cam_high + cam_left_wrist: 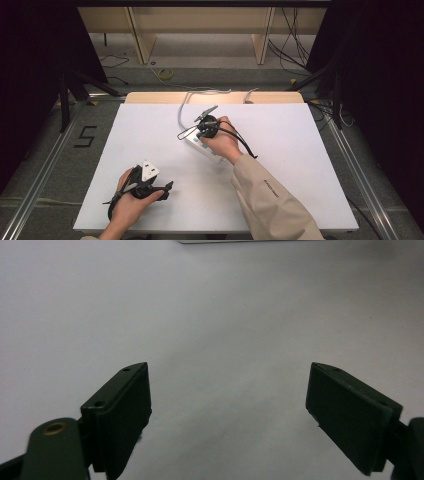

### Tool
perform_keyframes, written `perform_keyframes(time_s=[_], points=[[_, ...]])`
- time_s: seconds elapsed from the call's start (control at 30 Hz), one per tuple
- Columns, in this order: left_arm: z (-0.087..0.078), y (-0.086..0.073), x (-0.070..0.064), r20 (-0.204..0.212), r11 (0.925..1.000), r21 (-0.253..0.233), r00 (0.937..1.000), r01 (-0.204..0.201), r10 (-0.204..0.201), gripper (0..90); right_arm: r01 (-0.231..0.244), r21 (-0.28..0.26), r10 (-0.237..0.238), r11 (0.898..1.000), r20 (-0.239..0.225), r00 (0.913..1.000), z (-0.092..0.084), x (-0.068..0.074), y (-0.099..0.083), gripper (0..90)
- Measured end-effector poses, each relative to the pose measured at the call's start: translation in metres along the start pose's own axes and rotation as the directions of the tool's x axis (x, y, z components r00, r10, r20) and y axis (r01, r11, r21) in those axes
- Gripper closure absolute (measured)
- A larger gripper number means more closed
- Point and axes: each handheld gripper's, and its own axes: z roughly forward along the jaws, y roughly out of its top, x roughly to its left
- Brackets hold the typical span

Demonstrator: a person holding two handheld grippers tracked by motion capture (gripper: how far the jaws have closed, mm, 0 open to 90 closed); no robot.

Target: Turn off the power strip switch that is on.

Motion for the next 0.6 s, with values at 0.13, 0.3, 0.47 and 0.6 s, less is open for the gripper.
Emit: perform_keyframes(time_s=[0.13,0.3,0.47,0.6], points=[[-0.0001,0.0000,0.0000,0.000,1.0000,-0.001,1.0000,0.001,-0.001,17.8,0.016,0.001,-0.016,1.000,-0.001,0.9999,0.0020,0.0003,0.0024,90.0],[-0.0002,0.0001,0.0000,0.000,1.0000,-0.001,1.0000,0.000,0.000,17.8,0.010,0.003,-0.010,1.000,-0.002,0.9999,0.0047,0.0012,0.0056,90.0],[-0.0001,0.0001,0.0004,0.000,1.0000,-0.001,1.0000,-0.002,0.002,17.8,0.008,0.006,-0.008,1.000,-0.003,1.0000,0.0068,0.0013,0.0085,90.0],[-0.0002,0.0003,0.0004,0.000,1.0000,0.001,1.0000,-0.005,0.005,17.8,0.009,0.015,-0.009,1.000,-0.001,1.0000,0.0099,0.0015,0.0085,90.0]])
